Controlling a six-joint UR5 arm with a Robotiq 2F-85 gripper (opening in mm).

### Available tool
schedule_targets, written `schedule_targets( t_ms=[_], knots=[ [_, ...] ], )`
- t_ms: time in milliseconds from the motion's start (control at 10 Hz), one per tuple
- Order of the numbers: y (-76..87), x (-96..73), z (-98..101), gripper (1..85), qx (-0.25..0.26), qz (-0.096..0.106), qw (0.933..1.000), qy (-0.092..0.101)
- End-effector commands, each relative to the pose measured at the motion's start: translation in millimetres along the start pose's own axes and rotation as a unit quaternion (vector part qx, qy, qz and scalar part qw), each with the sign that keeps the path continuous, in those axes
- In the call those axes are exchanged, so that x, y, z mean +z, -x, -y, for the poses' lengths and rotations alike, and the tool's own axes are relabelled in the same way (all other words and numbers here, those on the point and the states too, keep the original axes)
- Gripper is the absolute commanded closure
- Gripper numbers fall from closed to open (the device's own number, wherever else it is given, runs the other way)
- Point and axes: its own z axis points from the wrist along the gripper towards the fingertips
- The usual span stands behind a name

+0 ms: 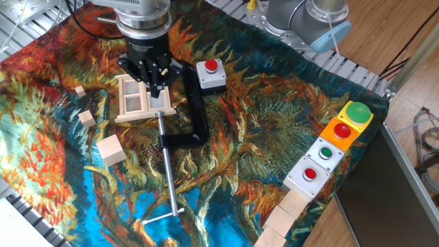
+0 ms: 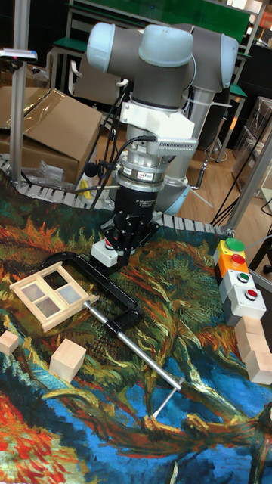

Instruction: Close a sliding window

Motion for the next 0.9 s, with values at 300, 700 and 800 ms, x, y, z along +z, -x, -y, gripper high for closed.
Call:
schedule_targets(
  t_ms=[300, 700, 800],
  knots=[
    [-27.8, 33.4, 19.8, 81.3, -0.071, -0.046, 0.9964, -0.011],
    [-23.5, 41.7, 37.3, 81.3, -0.092, -0.020, 0.9950, -0.034],
    [-23.8, 41.9, 33.9, 81.3, -0.069, -0.019, 0.9971, -0.028]
  ],
)
